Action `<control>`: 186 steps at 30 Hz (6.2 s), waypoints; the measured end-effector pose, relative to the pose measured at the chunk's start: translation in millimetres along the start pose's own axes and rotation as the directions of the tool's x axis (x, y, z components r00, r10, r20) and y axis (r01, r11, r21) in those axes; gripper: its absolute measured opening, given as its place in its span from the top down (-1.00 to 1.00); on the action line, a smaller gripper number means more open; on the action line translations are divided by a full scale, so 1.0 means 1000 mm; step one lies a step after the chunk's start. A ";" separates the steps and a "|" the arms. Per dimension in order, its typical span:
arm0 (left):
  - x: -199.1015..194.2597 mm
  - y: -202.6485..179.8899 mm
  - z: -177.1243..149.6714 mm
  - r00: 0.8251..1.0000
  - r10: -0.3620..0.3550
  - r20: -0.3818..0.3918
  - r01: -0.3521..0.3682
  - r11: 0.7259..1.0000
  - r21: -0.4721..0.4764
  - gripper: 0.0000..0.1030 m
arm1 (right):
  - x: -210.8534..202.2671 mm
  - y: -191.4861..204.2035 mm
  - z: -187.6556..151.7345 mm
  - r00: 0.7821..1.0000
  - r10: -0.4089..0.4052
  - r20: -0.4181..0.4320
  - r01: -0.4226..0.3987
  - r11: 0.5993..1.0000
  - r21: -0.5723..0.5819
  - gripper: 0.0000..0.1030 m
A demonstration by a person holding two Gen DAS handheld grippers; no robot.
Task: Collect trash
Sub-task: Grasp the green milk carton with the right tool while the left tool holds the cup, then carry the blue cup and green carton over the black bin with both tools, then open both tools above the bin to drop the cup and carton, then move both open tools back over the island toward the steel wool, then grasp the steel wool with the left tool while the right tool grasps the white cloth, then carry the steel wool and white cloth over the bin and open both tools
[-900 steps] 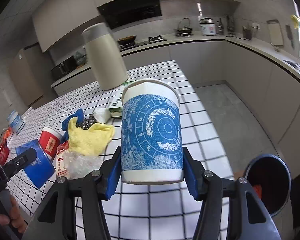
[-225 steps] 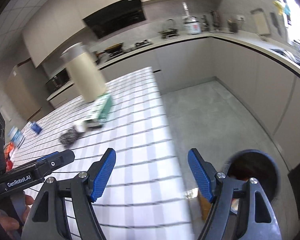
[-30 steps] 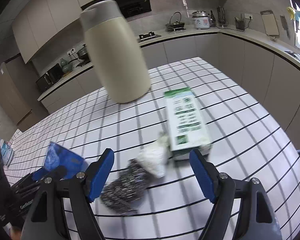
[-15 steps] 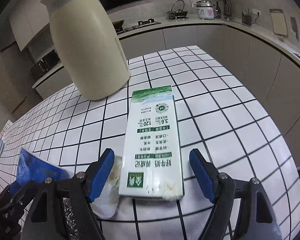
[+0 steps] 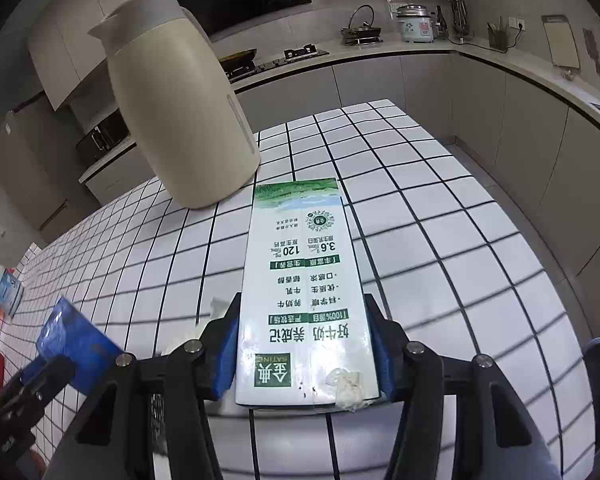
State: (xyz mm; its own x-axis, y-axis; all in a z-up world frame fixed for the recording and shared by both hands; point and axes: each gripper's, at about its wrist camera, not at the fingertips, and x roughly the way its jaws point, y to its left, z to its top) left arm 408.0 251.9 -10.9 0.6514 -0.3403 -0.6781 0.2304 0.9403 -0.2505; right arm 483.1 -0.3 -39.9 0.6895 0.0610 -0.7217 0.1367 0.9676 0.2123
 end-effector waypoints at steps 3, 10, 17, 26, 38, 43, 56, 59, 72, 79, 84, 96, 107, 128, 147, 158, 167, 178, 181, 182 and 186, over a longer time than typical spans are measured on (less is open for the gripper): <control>-0.006 0.002 -0.010 1.000 -0.020 -0.015 0.020 1.000 0.011 -0.39 | -0.018 -0.002 -0.019 1.000 -0.022 -0.005 0.022 1.000 0.010 -0.10; -0.003 0.003 -0.024 0.997 -0.035 -0.073 0.038 0.998 0.041 -0.43 | -0.040 0.003 -0.067 0.997 -0.070 -0.038 0.070 0.997 -0.014 -0.11; 0.008 0.004 -0.020 0.994 -0.029 -0.109 0.031 0.999 0.018 -0.52 | -0.034 0.000 -0.066 0.996 -0.078 -0.051 0.078 0.997 0.010 -0.31; 0.014 0.010 -0.021 0.994 -0.070 -0.081 0.070 0.998 0.001 -0.49 | -0.026 0.003 -0.055 0.997 -0.057 -0.051 0.057 0.998 0.002 -0.19; -0.047 -0.014 -0.016 0.987 -0.157 0.043 0.155 0.986 0.058 -0.48 | -0.101 -0.005 -0.071 0.998 -0.050 0.045 0.048 0.998 0.050 -0.11; -0.046 -0.072 -0.033 0.971 -0.239 -0.014 0.239 0.967 0.091 -0.48 | -0.143 -0.046 -0.084 0.994 -0.074 0.077 0.065 0.992 0.111 -0.11; -0.001 -0.364 -0.109 0.882 -0.429 -0.193 0.456 0.882 0.122 -0.48 | -0.237 -0.335 -0.137 0.979 -0.200 0.036 0.183 0.946 0.269 -0.10; 0.026 -0.415 -0.136 0.881 -0.414 -0.230 0.447 0.887 0.116 -0.48 | -0.224 -0.398 -0.151 0.980 -0.198 -0.020 0.197 0.945 0.260 -0.10; 0.170 -0.471 -0.230 0.872 -0.211 -0.442 0.253 0.967 0.039 -0.52 | -0.141 -0.519 -0.194 0.974 -0.151 -0.168 0.187 0.957 0.221 -0.38; 0.136 -0.491 -0.209 0.893 -0.157 -0.423 0.215 0.972 0.094 -0.54 | -0.179 -0.530 -0.181 0.981 -0.160 -0.114 0.184 0.950 0.251 -0.38; 0.071 -0.484 -0.166 0.915 -0.195 -0.353 0.244 0.964 0.101 -0.54 | -0.222 -0.507 -0.155 0.986 -0.160 -0.052 0.168 0.954 0.248 -0.38; -0.028 -0.314 -0.089 0.991 -0.027 -0.130 0.038 0.996 0.082 -0.55 | -0.219 -0.310 -0.086 0.999 0.010 0.037 -0.013 0.998 0.067 -0.39; -0.036 -0.112 -0.063 0.974 0.202 -0.102 -0.210 0.975 -0.074 -0.55 | -0.132 -0.101 -0.066 0.979 0.195 -0.054 -0.198 0.977 -0.080 -0.40; 0.027 -0.038 -0.033 0.980 0.147 -0.132 -0.150 0.989 -0.011 0.11 | -0.030 0.005 -0.029 0.978 0.179 -0.104 -0.188 0.978 -0.087 -0.40; -0.003 -0.032 -0.038 0.988 0.133 -0.081 -0.136 0.990 -0.035 0.20 | 0.001 0.037 -0.030 0.969 0.223 -0.105 -0.237 0.959 -0.153 0.21; -0.022 -0.156 -0.057 0.999 0.016 -0.044 -0.014 0.998 0.055 0.20 | -0.102 -0.087 -0.043 0.984 0.180 -0.009 -0.180 0.978 -0.104 0.21; -0.003 -0.306 -0.088 0.976 -0.173 -0.129 0.194 0.967 0.167 0.20 | -0.192 -0.251 -0.069 0.999 0.012 0.053 -0.013 0.999 0.034 0.21; 0.063 -0.458 -0.150 0.898 -0.288 -0.333 0.361 0.914 0.182 0.12 | -0.213 -0.428 -0.125 0.988 -0.137 -0.069 0.146 0.978 0.150 0.19; 0.104 -0.470 -0.177 0.879 -0.257 -0.401 0.335 0.932 0.136 -0.35 | -0.184 -0.460 -0.145 0.977 -0.155 -0.144 0.175 0.976 0.133 -0.10; 0.122 -0.473 -0.185 0.875 -0.235 -0.423 0.311 0.943 0.118 -0.47 | -0.178 -0.468 -0.150 0.976 -0.156 -0.152 0.176 0.976 0.130 -0.27; 0.159 -0.479 -0.204 0.875 -0.186 -0.447 0.251 0.964 0.090 -0.47 | -0.168 -0.505 -0.167 0.979 -0.145 -0.145 0.166 0.975 0.146 -0.28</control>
State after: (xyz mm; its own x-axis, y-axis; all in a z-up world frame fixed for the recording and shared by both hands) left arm 253.5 -253.6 -139.9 0.2040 -0.4759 -0.8555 0.4503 0.8216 -0.3496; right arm 179.3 -458.7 -135.6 0.5517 -0.0454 -0.8328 0.3518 0.9180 0.1829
